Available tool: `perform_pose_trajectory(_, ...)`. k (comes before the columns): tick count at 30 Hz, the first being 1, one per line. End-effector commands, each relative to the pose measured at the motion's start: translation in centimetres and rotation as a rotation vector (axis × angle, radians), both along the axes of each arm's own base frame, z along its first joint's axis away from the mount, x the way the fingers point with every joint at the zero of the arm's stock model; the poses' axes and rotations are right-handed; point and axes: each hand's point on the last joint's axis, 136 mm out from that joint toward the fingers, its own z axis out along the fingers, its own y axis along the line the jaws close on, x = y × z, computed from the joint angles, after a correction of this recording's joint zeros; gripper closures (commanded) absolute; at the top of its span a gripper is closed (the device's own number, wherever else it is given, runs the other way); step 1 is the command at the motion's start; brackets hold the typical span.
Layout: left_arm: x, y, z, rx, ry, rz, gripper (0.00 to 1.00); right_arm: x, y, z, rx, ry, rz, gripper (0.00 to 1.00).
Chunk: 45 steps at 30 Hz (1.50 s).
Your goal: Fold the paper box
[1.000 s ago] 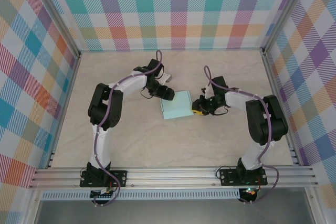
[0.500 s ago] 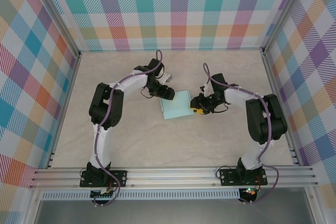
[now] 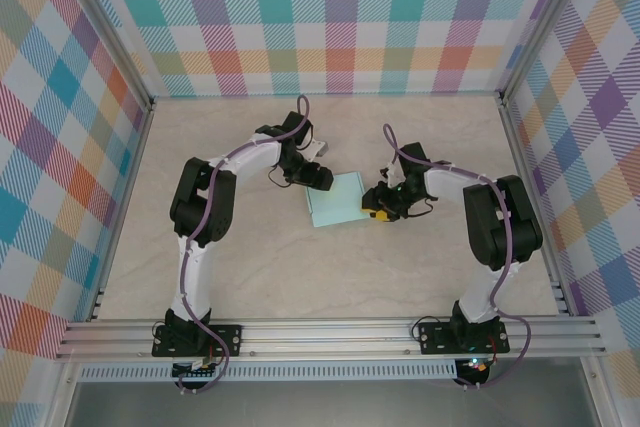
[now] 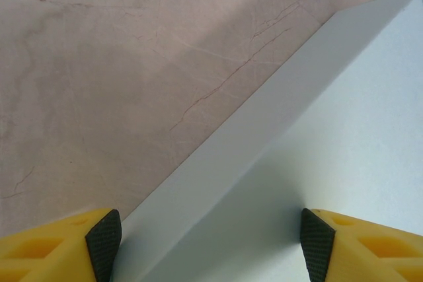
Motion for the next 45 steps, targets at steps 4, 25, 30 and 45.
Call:
perform_pose_trajectory(4, -3.4, 2.8, -6.5, 0.171, 0.182, 0.028, 0.28, -0.2, 1.4, -0.5, 0.047, 0.031, 0.037, 0.61)
perform_pose_trajectory(25, -3.5, 2.7, -6.8, 0.169, 0.196, 0.029, 0.28, 1.2, 1.1, -1.0, -0.005, -0.049, 0.046, 0.7)
perform_pose_trajectory(30, -3.7, 2.7, -7.0, 0.169, 0.204, 0.027, 0.28, 1.9, 1.0, -1.3, -0.017, -0.115, 0.062, 0.73)
perform_pose_trajectory(45, -3.9, 2.8, -7.6, 0.178, 0.221, 0.022, 0.28, 1.9, -1.4, -3.1, -0.14, -0.253, 0.051, 0.69)
